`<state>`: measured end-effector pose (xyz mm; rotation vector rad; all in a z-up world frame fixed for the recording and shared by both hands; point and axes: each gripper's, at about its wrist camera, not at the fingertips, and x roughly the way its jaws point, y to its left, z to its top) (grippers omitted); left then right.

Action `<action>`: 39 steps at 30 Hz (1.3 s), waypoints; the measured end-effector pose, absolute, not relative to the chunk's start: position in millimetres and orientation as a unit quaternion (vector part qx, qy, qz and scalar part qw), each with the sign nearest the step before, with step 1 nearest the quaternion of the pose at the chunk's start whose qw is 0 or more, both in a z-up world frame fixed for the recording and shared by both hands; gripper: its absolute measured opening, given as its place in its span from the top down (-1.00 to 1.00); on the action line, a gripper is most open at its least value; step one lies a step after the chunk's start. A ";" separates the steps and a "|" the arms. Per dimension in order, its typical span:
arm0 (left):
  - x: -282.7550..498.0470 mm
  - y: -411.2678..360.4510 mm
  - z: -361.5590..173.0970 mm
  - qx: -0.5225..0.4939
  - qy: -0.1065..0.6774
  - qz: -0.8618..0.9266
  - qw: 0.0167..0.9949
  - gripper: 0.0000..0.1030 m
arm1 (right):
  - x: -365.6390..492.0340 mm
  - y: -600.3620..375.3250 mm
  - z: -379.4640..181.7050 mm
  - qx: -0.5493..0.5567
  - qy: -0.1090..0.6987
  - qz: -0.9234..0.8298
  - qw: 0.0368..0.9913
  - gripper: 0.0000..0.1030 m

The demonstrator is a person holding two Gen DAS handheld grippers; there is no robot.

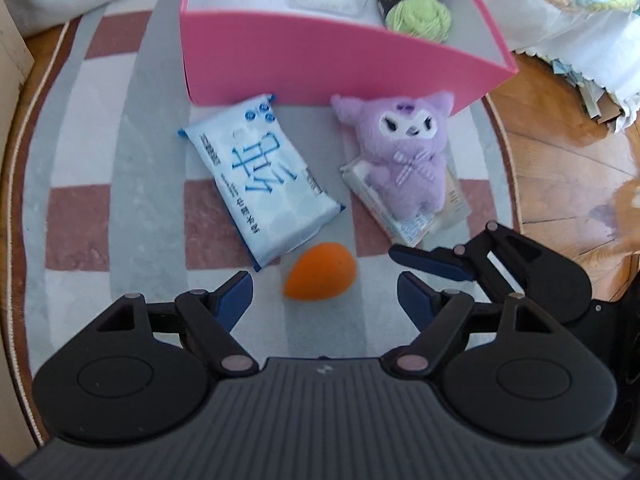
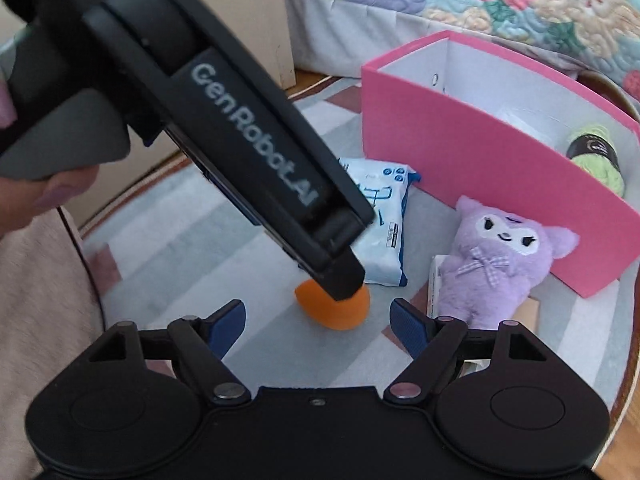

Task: Organize objects
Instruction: 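Move the left tool back to the orange sponge and close on it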

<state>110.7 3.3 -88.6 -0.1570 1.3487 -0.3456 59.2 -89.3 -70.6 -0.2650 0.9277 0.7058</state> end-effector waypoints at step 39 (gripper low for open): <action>65.4 15.4 -36.7 -0.196 0.468 -0.240 0.828 0.31 | 29.4 -129.9 -32.3 -0.110 0.352 0.300 0.880 0.15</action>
